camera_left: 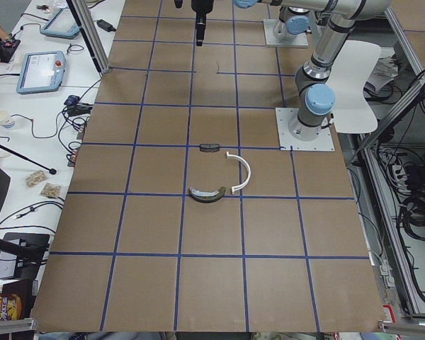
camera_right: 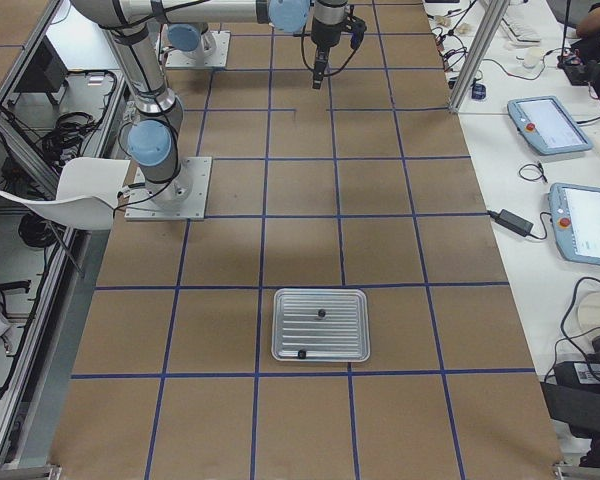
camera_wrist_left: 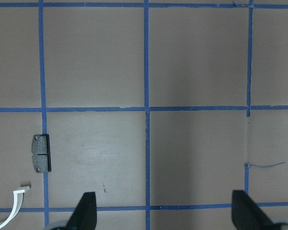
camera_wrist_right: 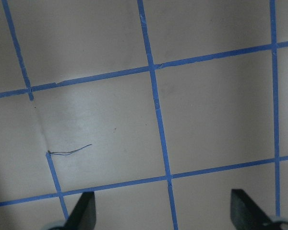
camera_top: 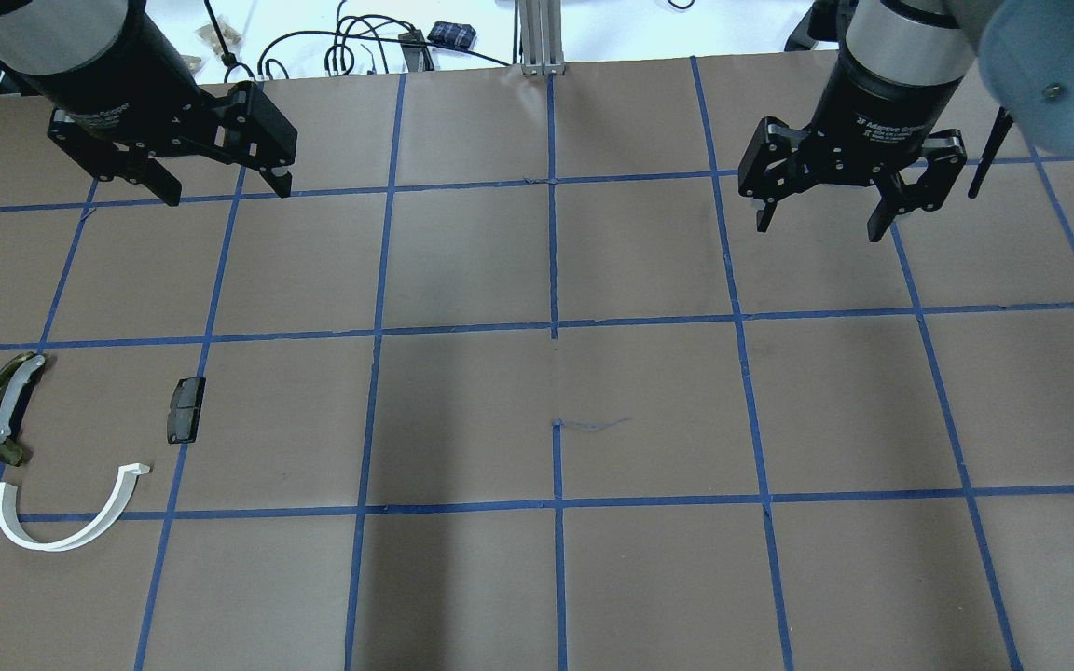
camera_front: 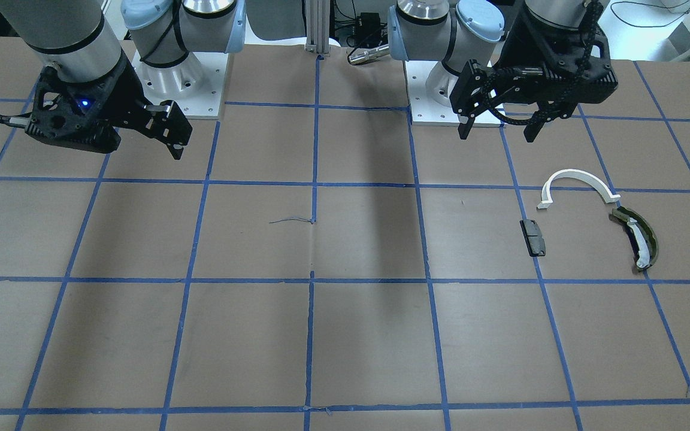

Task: Place bearing gear from tray to pile

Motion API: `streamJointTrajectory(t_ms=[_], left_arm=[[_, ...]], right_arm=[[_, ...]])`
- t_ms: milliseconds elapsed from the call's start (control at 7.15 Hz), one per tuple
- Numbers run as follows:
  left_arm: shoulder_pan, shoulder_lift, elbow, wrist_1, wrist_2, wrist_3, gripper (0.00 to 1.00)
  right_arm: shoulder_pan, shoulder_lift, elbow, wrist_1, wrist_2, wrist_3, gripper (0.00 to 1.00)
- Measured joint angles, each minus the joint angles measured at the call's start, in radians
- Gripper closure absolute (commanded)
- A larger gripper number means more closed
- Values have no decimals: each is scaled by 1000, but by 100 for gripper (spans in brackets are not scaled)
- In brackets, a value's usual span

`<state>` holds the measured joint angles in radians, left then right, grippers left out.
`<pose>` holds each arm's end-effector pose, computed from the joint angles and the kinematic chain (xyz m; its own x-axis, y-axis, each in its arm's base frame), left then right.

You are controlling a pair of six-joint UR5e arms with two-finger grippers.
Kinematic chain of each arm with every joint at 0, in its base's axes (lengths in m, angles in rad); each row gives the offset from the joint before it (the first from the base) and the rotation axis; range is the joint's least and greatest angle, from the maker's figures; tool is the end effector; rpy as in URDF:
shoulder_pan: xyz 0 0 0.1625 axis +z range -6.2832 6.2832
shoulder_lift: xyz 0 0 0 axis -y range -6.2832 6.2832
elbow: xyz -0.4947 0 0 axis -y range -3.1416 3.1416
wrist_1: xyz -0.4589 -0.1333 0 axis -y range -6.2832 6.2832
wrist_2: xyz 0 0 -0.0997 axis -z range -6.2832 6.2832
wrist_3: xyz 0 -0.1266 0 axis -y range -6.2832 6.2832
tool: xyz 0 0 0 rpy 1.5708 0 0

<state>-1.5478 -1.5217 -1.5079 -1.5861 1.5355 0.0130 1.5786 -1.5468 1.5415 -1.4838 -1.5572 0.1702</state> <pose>-0.1252 -0.5462 0.5916 -0.9994 -0.0066 0.0339 -0.0099 0.9952 -0.0970 0.1394 -0.5587 0.5252 -0.9868 0.1622 0.0005 0.1617 0.9834 0.0827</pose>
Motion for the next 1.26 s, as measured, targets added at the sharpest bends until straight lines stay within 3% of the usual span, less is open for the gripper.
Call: streamJointTrajectory(t_ms=[839, 1258], left_arm=[[0, 0, 0, 0, 0, 1, 0], [0, 0, 0, 0, 0, 1, 0]], right_arm=[[-29, -11, -2, 5, 9, -50, 0], [-175, -8, -1, 6, 2, -266, 0]])
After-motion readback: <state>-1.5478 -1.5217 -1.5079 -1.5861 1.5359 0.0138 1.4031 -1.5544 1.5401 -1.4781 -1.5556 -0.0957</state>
